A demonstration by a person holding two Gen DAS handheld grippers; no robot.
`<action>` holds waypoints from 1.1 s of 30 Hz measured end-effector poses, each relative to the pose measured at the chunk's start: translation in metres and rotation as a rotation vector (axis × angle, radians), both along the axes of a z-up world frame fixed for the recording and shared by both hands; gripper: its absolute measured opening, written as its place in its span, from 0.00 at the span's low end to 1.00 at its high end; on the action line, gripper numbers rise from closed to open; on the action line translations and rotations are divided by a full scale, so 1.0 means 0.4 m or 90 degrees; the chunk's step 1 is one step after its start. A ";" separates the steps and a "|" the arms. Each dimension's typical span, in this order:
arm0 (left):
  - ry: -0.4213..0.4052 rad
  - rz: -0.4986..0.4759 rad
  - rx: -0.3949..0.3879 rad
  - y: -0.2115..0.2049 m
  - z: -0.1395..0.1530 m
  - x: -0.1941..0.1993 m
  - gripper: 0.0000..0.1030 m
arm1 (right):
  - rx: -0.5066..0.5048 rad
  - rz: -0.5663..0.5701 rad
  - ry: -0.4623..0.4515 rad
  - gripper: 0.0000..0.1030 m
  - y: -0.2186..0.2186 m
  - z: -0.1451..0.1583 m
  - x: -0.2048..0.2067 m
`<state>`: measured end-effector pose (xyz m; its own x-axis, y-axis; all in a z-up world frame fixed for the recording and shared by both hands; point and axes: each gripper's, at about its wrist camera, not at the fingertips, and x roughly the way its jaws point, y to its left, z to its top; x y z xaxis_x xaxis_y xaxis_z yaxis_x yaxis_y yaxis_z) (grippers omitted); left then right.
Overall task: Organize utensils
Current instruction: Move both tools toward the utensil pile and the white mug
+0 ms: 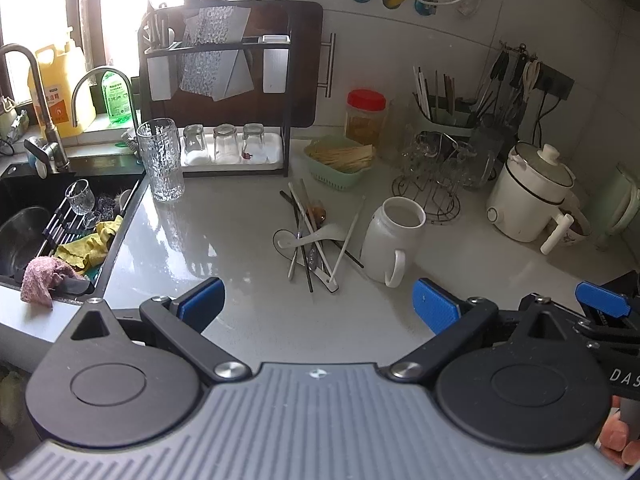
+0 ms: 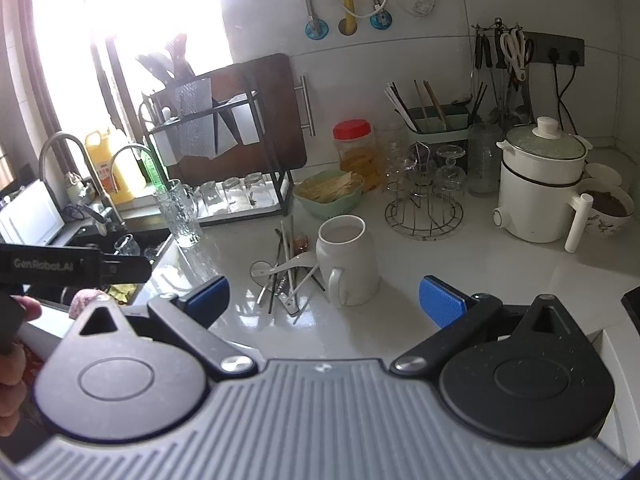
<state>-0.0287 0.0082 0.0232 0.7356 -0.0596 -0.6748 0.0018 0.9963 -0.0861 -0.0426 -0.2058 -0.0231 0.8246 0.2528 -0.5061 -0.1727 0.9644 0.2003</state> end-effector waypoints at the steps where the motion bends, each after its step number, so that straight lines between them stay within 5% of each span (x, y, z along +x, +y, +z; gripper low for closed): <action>1: -0.001 -0.001 0.001 -0.001 0.000 -0.001 0.99 | 0.001 -0.004 -0.001 1.00 -0.001 0.000 -0.001; 33: 0.042 0.005 0.012 -0.027 -0.071 0.052 0.99 | -0.007 -0.023 -0.006 1.00 -0.032 -0.069 0.002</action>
<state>-0.0079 -0.0026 -0.0052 0.6898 -0.0410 -0.7229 -0.0111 0.9977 -0.0672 -0.0417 -0.2185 -0.0508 0.8381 0.2171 -0.5005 -0.1398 0.9722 0.1876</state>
